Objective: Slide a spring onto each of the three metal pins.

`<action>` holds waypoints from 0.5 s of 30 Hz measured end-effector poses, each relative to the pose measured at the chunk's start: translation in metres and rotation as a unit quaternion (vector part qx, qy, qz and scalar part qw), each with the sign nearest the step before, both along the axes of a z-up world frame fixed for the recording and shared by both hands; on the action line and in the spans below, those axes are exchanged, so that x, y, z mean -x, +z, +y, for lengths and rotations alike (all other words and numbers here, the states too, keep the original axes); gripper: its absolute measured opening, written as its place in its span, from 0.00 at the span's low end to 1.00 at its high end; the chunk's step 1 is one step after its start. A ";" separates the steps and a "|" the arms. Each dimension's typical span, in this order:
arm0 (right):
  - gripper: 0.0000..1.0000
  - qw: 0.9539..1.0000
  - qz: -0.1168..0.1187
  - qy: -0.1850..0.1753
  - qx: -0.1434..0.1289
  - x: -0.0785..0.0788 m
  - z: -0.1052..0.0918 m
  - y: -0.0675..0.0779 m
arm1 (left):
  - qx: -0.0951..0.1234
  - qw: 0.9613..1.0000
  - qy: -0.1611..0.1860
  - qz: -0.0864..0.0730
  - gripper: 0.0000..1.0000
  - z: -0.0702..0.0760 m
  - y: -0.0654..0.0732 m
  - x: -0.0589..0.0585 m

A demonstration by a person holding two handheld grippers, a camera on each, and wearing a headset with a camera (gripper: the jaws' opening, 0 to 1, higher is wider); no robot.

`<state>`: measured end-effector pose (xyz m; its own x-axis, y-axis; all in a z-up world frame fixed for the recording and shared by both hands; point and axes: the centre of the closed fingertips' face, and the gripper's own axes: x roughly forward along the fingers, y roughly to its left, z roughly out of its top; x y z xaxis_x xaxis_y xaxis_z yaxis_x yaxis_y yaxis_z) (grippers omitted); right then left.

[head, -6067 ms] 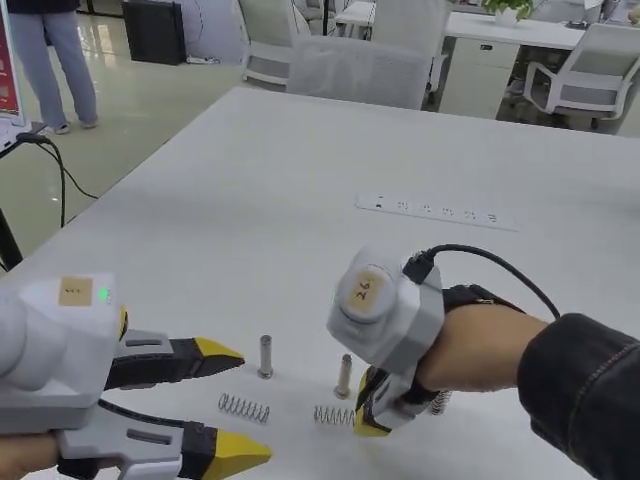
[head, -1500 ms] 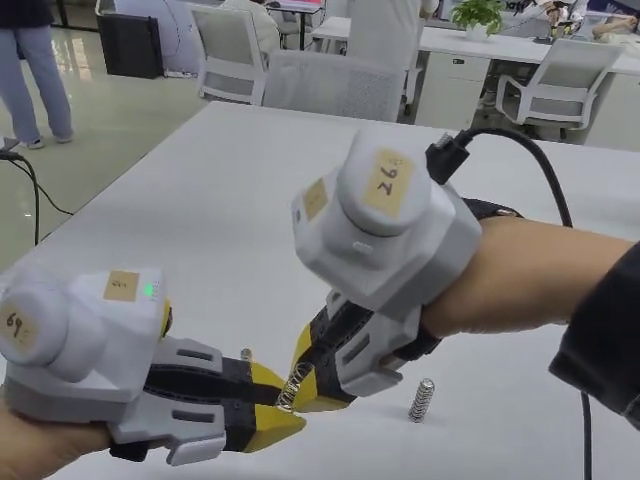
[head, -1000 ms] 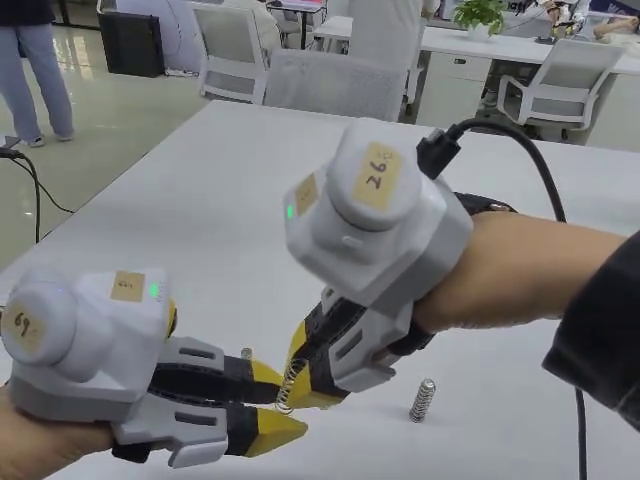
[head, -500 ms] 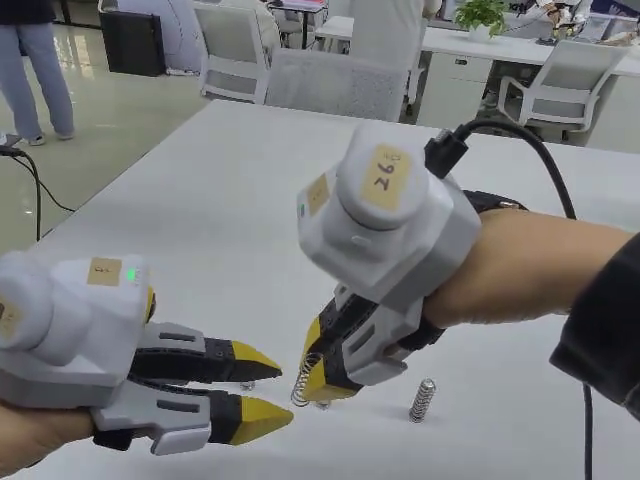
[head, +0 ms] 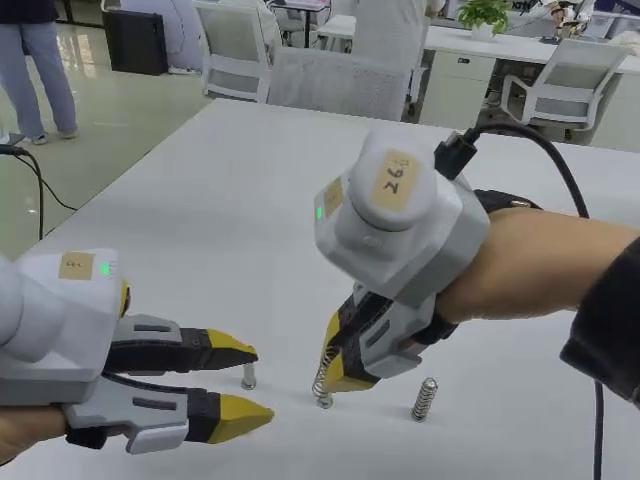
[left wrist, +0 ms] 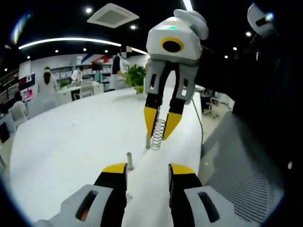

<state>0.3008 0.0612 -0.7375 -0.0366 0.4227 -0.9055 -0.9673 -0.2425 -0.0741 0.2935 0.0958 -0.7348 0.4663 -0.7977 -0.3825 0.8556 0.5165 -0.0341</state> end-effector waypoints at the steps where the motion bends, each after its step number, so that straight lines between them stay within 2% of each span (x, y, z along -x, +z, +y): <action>1: 0.08 1.000 -0.001 -0.001 0.001 -0.001 0.000 0.000 | -0.001 1.000 0.002 -0.001 0.29 0.001 0.000 0.000; 8: 0.08 1.000 -0.002 -0.010 0.007 -0.008 -0.006 -0.002 | 0.000 1.000 0.018 0.000 0.32 0.008 0.000 0.001; 15: 0.08 1.000 -0.006 -0.018 0.013 -0.014 -0.010 -0.003 | 0.000 0.999 0.044 -0.001 0.36 0.022 -0.002 -0.004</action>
<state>0.3146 0.0511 -0.7410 -0.0104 0.4000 -0.9165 -0.9744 -0.2098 -0.0804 0.2976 0.1174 -0.7366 0.5354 -0.7537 -0.3812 0.8071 0.5896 -0.0320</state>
